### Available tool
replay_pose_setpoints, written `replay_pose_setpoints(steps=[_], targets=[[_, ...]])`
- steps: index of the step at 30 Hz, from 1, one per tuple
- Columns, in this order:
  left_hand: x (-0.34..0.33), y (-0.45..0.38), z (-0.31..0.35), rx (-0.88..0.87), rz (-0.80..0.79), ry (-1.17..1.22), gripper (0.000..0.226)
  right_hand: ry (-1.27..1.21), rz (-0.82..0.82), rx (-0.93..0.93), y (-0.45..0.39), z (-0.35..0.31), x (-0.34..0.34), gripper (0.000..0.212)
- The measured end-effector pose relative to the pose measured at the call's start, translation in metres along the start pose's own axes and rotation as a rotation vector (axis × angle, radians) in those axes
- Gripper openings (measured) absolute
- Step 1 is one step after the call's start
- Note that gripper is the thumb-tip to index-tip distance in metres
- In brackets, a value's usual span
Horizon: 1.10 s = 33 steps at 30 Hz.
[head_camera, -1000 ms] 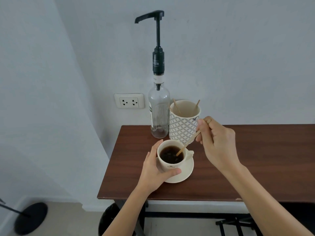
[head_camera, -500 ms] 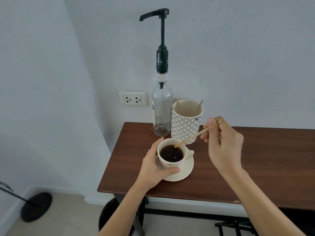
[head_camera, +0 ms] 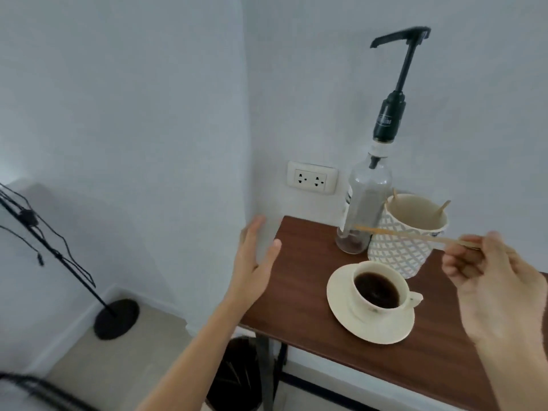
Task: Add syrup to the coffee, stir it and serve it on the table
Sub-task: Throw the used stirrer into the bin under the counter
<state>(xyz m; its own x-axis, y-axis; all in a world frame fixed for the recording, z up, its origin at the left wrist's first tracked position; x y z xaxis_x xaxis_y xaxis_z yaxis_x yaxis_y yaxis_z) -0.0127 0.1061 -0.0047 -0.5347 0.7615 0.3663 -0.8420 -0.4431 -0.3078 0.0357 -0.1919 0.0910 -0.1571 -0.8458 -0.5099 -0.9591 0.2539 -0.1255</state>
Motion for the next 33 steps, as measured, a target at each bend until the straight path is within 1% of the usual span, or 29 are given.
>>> replay_pose_setpoints(steps=[1, 3, 4, 6, 9, 12, 14, 16, 19, 21, 24, 27, 33], targets=[[0.02, -0.01, -0.016, 0.023, 0.081, -0.054, 0.054, 0.013, -0.012, 0.006, 0.013, 0.006, -0.014, 0.034], [0.06, -0.03, -0.053, 0.116, 0.164, -0.141, 0.053, 0.047, -0.034, 0.015, 0.039, 0.028, -0.044, 0.035], [0.079, -0.039, -0.072, 0.162, 0.168, -0.18, 0.053, 0.064, -0.05, 0.014, 0.053, 0.043, -0.06, 0.035], [0.109, -0.054, -0.111, 0.205, 0.119, -0.252, 0.054, 0.122, -0.087, 0.013, 0.082, 0.078, -0.095, 0.034], [0.139, -0.08, -0.156, 0.145, 0.019, -0.37, 0.056, 0.306, -0.121, 0.036, 0.125, 0.136, -0.146, 0.031], [0.154, -0.105, -0.182, 0.013, -0.031, -0.484, 0.057, 0.618, -0.2, 0.118, 0.164, 0.194, -0.184, 0.029], [0.156, -0.119, -0.193, -0.069, -0.071, -0.544, 0.057, 0.793, -0.26, 0.113, 0.185, 0.23, -0.199, 0.032], [0.154, -0.129, -0.206, -0.12, -0.116, -0.583, 0.058, 0.884, -0.301, 0.038, 0.199, 0.267, -0.205, 0.04], [0.146, -0.135, -0.223, -0.135, -0.149, -0.59, 0.063, 1.003, -0.332, -0.045, 0.205, 0.322, -0.199, 0.05], [0.143, -0.136, -0.232, -0.151, -0.135, -0.601, 0.064, 1.071, -0.346, -0.128, 0.205, 0.355, -0.19, 0.045], [0.14, -0.137, -0.238, -0.169, -0.105, -0.609, 0.065, 1.143, -0.326, -0.29, 0.202, 0.393, -0.174, 0.031], [0.138, -0.138, -0.241, -0.169, -0.104, -0.606, 0.066, 1.16, -0.258, -0.334, 0.201, 0.408, -0.166, 0.026], [0.142, -0.139, -0.242, -0.173, -0.126, -0.603, 0.067, 1.148, -0.2, -0.294, 0.197, 0.397, -0.173, 0.017]])
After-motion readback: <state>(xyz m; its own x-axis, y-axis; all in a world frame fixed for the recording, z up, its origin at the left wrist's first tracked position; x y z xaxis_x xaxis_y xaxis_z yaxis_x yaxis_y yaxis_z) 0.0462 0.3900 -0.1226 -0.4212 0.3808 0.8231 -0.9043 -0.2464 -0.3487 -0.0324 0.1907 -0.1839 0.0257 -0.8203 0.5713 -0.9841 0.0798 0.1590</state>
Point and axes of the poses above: each hand's wrist, its own y-axis away from the middle knuckle, its own x-axis out of the back of the hand, z = x × y, the point moved 1 cm from there along -y, towards the middle knuckle, and after that the axes turned 4 degrees about -y, right-handed, at the moved point
